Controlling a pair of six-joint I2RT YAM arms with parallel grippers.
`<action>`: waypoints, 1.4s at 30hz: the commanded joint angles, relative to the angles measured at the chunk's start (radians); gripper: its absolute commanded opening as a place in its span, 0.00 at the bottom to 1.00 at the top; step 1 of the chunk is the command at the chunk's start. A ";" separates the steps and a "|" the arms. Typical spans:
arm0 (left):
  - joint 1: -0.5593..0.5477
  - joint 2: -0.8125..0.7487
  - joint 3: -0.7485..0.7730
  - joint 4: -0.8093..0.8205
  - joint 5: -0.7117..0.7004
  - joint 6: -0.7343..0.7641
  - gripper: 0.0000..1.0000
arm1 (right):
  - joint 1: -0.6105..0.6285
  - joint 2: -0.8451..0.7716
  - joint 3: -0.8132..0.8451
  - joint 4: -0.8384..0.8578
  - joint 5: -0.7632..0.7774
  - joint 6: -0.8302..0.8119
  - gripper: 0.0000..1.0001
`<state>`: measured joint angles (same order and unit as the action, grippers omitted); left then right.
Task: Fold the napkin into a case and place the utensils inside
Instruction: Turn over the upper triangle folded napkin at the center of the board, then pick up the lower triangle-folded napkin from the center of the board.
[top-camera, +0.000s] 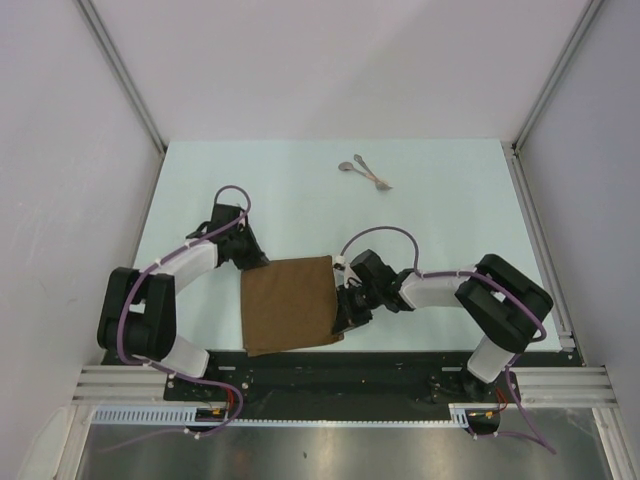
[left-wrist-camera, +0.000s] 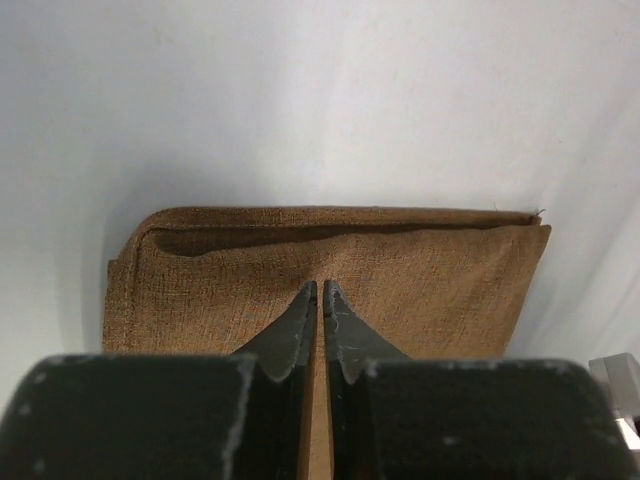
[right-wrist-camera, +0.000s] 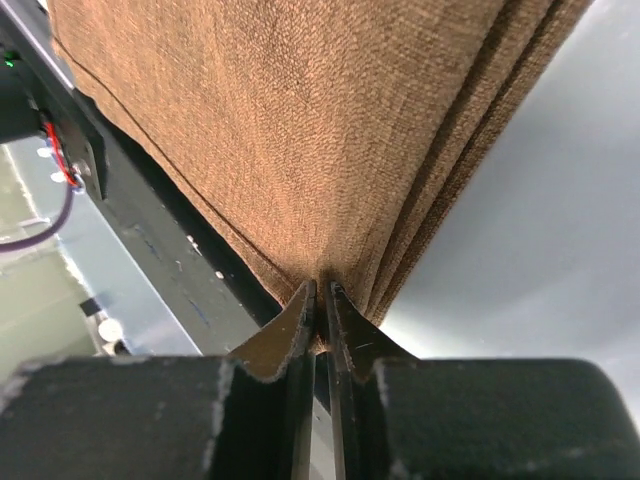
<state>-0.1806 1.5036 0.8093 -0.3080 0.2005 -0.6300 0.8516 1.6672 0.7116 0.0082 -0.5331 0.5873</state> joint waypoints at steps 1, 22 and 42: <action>0.003 -0.045 -0.057 0.067 0.019 -0.020 0.09 | -0.043 0.029 -0.027 0.073 0.035 0.003 0.12; -0.148 0.276 0.182 0.135 -0.021 -0.094 0.07 | -0.266 -0.041 -0.075 -0.003 0.061 -0.096 0.12; 0.033 -0.010 0.114 -0.118 -0.042 0.084 0.51 | -0.382 0.270 0.452 0.018 -0.007 -0.153 0.60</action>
<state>-0.1844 1.4902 0.9409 -0.3508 0.1715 -0.6029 0.4801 1.8374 1.0790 -0.0277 -0.5034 0.4595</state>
